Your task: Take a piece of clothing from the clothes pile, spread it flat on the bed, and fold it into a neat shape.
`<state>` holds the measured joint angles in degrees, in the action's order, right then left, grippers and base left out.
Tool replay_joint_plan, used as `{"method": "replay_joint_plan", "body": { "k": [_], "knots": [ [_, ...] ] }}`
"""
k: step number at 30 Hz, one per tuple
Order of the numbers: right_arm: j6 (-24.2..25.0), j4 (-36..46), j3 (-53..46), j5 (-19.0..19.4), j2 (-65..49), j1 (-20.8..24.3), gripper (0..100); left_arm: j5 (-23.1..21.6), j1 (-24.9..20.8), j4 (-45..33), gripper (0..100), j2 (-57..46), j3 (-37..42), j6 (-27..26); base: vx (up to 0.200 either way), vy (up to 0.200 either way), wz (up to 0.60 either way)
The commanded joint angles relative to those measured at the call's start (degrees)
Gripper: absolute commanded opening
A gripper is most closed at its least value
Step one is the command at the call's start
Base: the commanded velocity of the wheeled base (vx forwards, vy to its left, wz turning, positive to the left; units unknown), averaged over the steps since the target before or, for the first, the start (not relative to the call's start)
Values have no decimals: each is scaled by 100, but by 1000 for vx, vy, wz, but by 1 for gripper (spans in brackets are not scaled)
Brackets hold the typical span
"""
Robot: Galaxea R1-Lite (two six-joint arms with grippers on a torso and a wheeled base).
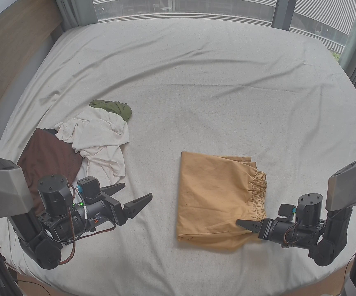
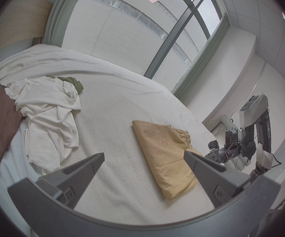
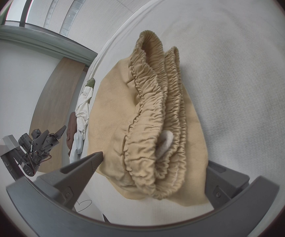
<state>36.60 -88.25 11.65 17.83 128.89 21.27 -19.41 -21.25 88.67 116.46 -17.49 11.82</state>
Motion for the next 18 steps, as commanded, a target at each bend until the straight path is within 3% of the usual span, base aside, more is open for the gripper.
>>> {"method": "replay_joint_plan", "body": {
  "k": [1,10,11,18],
  "knots": [
    [5,1,83,9,48,52,100,7,7,1,100,9,0,4,0,0,0],
    [14,1,399,-43,48,114,100,-2,68,1,100,-18,-8,4,0,0,0],
    [14,1,417,-43,48,132,0,-2,68,1,100,-35,0,4,0,0,0],
    [23,1,417,-43,31,193,0,7,112,1,100,-53,-35,13,0,0,0]
  ]
}}
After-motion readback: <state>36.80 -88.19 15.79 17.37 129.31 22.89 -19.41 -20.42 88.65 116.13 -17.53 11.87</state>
